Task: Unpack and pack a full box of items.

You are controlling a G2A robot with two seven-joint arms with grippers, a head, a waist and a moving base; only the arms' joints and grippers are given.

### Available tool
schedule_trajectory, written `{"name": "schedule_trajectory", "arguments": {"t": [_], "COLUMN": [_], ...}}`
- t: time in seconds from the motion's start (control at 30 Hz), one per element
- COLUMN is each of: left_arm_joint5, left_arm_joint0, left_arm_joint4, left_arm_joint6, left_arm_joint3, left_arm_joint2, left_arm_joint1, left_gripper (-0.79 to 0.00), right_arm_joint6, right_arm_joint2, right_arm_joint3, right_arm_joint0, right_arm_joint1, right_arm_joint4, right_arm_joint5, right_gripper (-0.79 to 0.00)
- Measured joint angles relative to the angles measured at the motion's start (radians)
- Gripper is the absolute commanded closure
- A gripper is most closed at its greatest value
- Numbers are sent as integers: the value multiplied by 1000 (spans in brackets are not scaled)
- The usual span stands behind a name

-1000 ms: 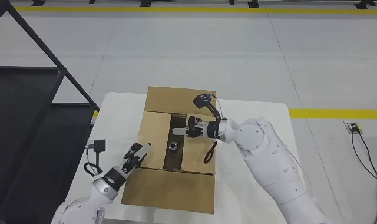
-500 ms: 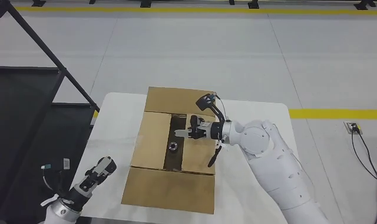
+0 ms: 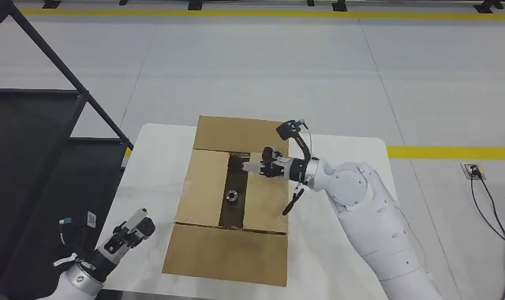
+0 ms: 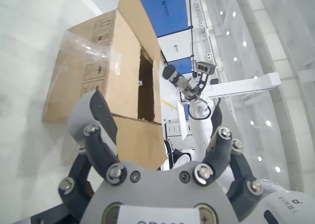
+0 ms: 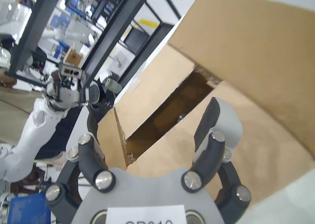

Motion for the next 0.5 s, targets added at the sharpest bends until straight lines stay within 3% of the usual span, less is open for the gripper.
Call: {"name": "schedule_trajectory", "arguments": {"t": [0.1, 0.27, 0.5], "left_arm_joint5": [4, -22, -91], "left_arm_joint0": [-16, -61, -69], "left_arm_joint4": [-26, 3, 25], "left_arm_joint6": [-99, -250, -367], "left_arm_joint3": [46, 125, 151], "left_arm_joint2": [-11, 13, 57], "left_arm_joint1": [9, 25, 39], "left_gripper": [-785, -785, -785], "right_arm_joint6": [-78, -236, -228], "right_arm_joint2": [41, 54, 33], "right_arm_joint3": [44, 140, 406], "right_arm_joint0": [7, 48, 176], "right_arm_joint1": [6, 5, -10], "right_arm_joint4": [35, -56, 30], "right_arm_joint5": [-7, 68, 3], "right_gripper": [-785, -785, -785]}}
